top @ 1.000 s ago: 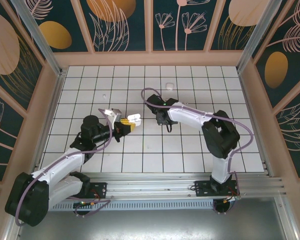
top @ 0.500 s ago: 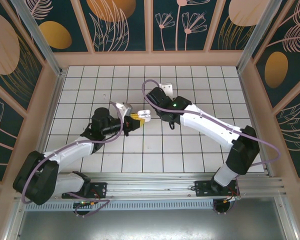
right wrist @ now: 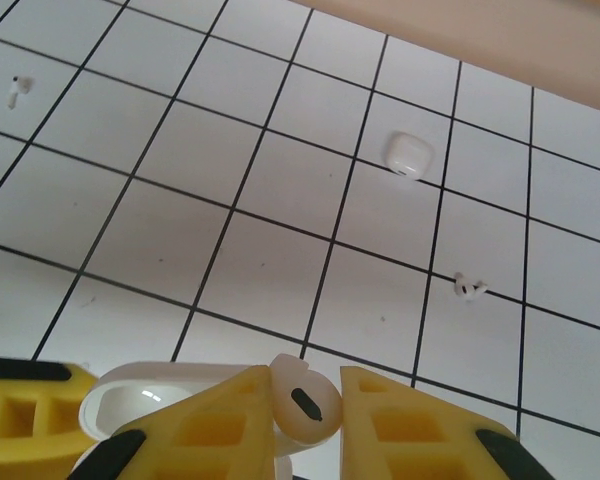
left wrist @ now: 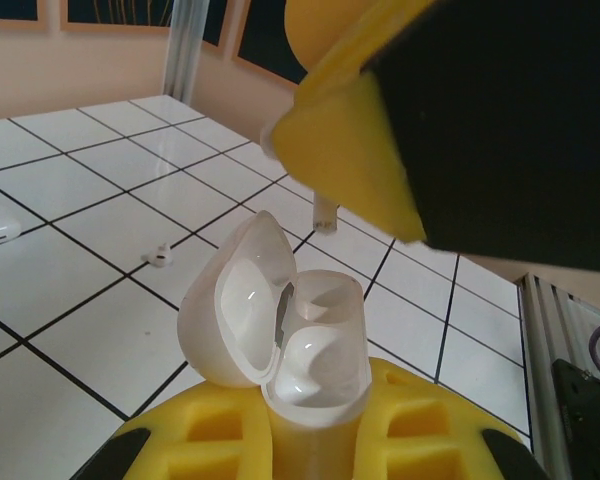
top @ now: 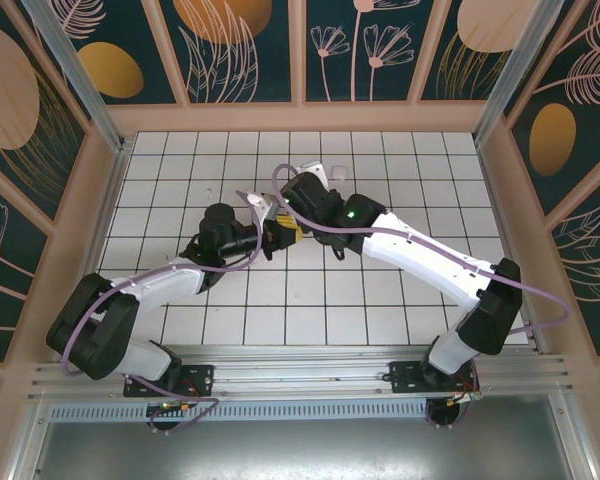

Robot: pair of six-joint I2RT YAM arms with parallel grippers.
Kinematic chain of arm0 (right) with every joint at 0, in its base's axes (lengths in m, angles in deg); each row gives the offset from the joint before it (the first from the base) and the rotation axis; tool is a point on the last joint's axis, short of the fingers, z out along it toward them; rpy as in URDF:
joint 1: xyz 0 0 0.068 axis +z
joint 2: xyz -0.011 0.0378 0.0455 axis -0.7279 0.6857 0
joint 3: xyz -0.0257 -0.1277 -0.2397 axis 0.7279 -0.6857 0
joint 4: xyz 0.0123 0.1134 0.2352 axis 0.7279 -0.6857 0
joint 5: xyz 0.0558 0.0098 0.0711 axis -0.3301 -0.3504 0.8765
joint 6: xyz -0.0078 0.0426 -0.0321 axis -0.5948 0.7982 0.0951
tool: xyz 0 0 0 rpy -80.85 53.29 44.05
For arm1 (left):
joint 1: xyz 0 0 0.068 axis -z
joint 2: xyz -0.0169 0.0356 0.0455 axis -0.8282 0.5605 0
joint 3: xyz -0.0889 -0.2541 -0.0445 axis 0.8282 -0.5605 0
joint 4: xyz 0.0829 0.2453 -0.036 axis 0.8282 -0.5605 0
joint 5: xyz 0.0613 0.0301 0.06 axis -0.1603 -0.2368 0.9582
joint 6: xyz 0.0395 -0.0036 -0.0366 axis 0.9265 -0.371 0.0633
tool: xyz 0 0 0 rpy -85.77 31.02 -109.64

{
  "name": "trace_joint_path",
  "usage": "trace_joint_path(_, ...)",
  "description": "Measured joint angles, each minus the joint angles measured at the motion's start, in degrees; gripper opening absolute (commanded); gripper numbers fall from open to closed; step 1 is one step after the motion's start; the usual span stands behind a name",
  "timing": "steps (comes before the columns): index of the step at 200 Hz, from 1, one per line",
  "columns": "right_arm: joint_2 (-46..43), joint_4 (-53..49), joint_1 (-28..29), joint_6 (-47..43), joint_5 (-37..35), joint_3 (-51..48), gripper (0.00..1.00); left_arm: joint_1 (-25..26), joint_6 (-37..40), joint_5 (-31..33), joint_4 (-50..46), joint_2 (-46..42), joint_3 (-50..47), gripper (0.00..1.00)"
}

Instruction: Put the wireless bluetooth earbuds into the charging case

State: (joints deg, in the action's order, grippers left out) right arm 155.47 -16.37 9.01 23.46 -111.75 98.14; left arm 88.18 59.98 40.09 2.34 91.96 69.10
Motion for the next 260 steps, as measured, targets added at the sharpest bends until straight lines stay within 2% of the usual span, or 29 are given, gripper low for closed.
trace_joint_path(49, 0.0, 0.0, 0.4, -3.0, 4.3, 0.0, 0.19, 0.0, -1.3, -1.4, 2.2, 1.0, 0.1, 0.0)
trace_joint_path(107, 1.1, -0.1, 1.3, -6.1, 5.6, 0.1, 0.19, 0.0, -2.1, -2.1, 2.4, 1.5, 0.5, 0.0)
trace_joint_path(202, 1.2, -0.5, 2.3, -10.1, 4.3, 0.1, 0.2, 0.0, -3.2, -3.6, 2.6, 2.0, 0.5, 0.0)
trace_joint_path(260, 2.2, -2.4, 4.4, -14.1, -0.5, 0.7, 0.19, 0.1, -3.6, -4.8, 2.5, 2.8, 0.5, 0.0)
